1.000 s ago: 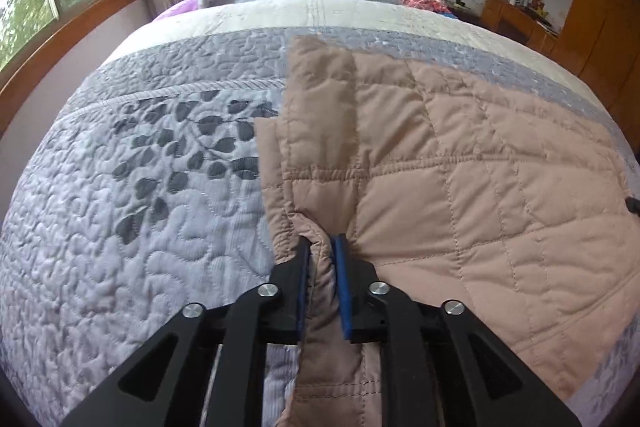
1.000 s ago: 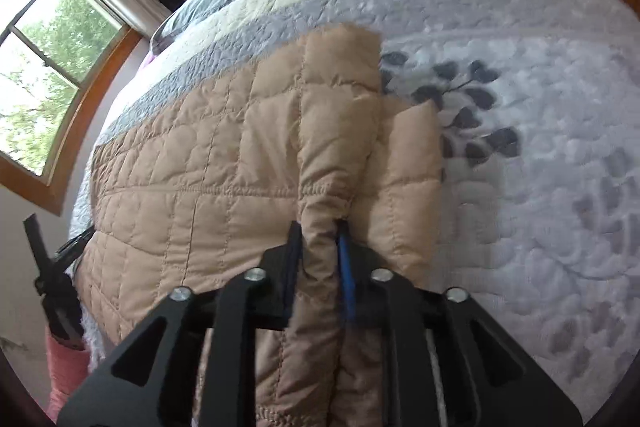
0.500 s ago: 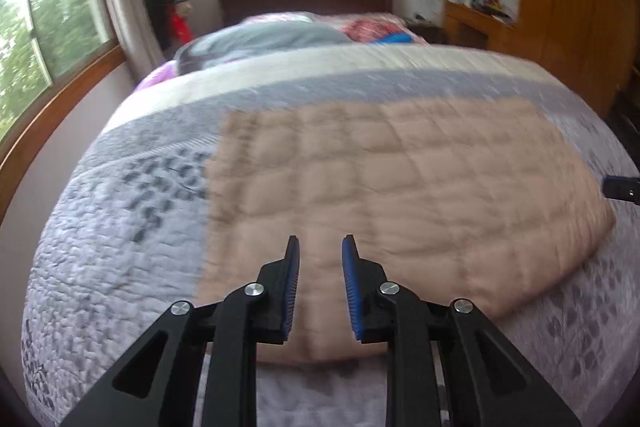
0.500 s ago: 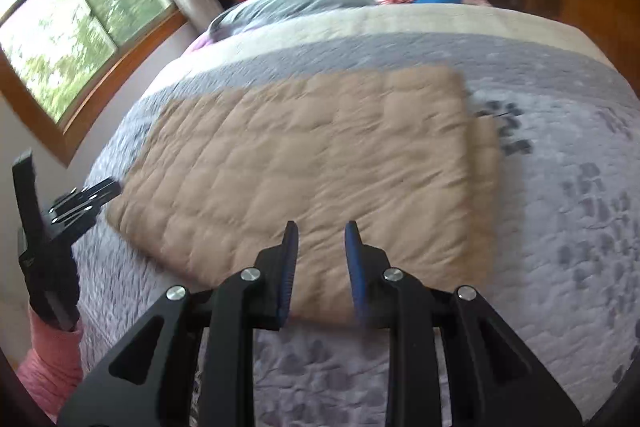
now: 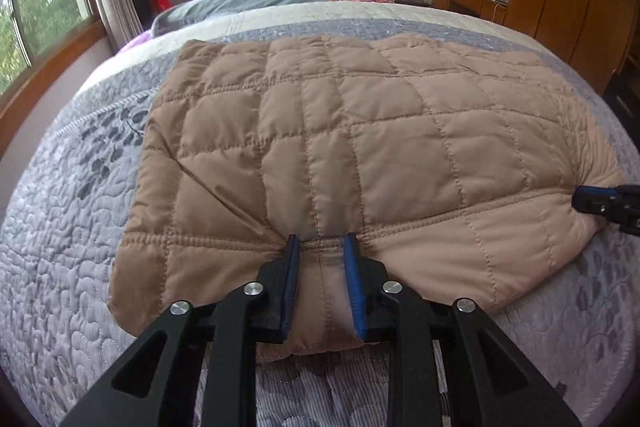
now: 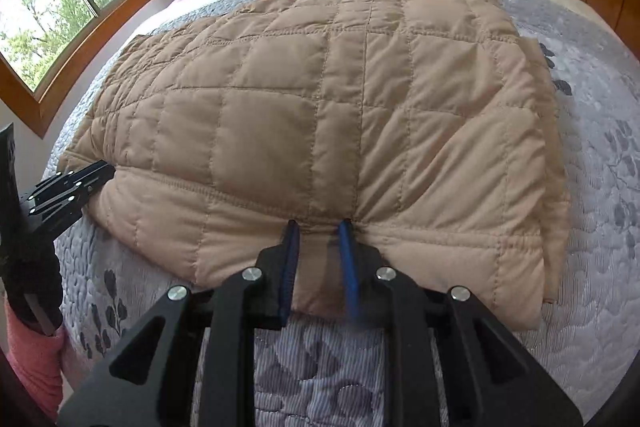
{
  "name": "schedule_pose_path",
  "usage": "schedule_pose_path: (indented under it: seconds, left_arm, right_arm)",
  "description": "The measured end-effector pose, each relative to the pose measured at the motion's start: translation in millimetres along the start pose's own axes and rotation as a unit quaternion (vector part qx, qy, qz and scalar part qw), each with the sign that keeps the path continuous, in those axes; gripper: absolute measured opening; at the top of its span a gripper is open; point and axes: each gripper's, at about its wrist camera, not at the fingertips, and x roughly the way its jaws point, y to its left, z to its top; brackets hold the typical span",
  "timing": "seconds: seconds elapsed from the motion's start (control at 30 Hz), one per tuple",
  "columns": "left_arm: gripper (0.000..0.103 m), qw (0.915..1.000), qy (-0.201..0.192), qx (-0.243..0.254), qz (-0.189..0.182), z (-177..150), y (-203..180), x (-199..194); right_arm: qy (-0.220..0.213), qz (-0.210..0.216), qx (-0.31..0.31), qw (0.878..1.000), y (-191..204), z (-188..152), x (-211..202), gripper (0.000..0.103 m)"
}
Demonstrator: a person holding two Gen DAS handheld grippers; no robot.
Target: Fold large clothes
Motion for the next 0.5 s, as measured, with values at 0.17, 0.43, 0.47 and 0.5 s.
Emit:
schedule_pose_path:
  seconds: [0.17, 0.43, 0.47, 0.5]
  left_arm:
    - [0.023, 0.9997, 0.003, -0.026, -0.004, 17, -1, -21]
    - [0.024, 0.9991, -0.02, 0.002, -0.038, 63, -46, -24]
    - [0.024, 0.9991, -0.014, 0.003, -0.041, 67, -50, -16]
    - [0.024, 0.9992, -0.007, 0.007, -0.039, 73, -54, -5]
  right_arm:
    - [-0.023, 0.021, 0.005, 1.0, 5, 11, -34, 0.024]
    - [-0.031, 0.023, -0.017, 0.999, 34, 47, -30, 0.024]
    - [-0.027, 0.023, -0.015, 0.999, 33, 50, -24, 0.024]
    - [-0.021, 0.022, -0.012, 0.999, 32, 53, -16, 0.024]
